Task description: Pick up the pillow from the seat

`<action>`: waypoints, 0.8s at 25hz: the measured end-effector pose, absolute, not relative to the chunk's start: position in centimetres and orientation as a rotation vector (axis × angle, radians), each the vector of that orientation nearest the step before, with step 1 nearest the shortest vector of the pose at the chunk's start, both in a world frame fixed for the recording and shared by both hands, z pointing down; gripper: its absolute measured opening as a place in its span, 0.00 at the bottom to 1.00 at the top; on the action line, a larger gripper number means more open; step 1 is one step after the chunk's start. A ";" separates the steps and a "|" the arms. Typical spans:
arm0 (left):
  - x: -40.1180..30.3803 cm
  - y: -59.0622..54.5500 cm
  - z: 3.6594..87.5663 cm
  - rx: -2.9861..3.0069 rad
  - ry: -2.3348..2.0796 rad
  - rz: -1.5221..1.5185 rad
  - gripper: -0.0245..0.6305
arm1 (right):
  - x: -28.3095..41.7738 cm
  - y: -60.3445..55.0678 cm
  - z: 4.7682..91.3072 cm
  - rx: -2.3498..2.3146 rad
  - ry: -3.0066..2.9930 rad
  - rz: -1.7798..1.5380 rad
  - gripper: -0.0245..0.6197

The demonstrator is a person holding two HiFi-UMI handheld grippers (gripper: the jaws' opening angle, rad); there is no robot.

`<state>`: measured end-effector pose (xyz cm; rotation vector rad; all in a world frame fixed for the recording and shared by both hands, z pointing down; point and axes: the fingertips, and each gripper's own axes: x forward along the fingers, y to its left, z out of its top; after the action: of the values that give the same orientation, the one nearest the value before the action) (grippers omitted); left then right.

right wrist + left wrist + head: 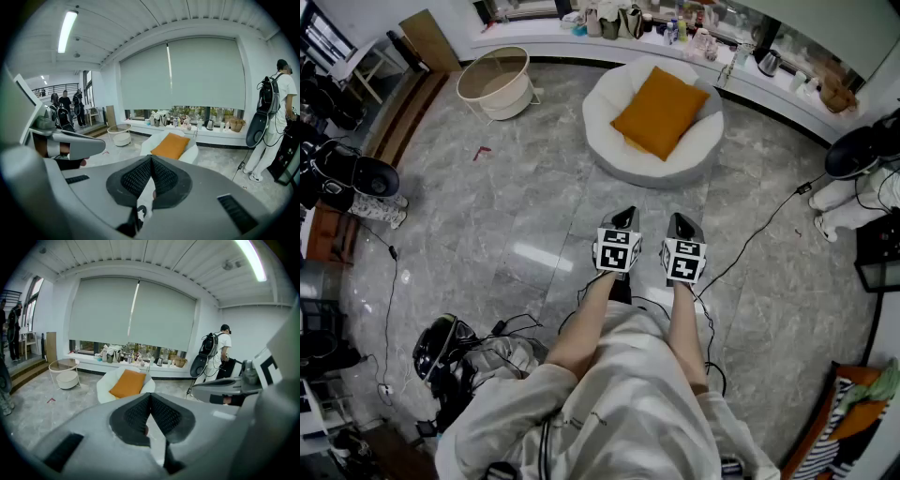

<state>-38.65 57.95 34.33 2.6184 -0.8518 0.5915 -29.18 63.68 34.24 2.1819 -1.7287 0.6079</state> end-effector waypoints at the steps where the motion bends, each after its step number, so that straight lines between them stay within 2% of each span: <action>1: -38.6 57.6 34.2 2.618 -0.861 0.588 0.05 | -29.0 63.4 34.2 2.181 -1.730 0.611 0.05; 20: -34.2 48.3 36.1 2.566 -0.896 0.622 0.05 | -24.3 54.9 36.2 2.161 -1.762 0.747 0.05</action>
<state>-34.23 48.27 36.13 2.5659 -0.8955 0.6217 -24.29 54.91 36.19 2.1609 -1.7618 0.7473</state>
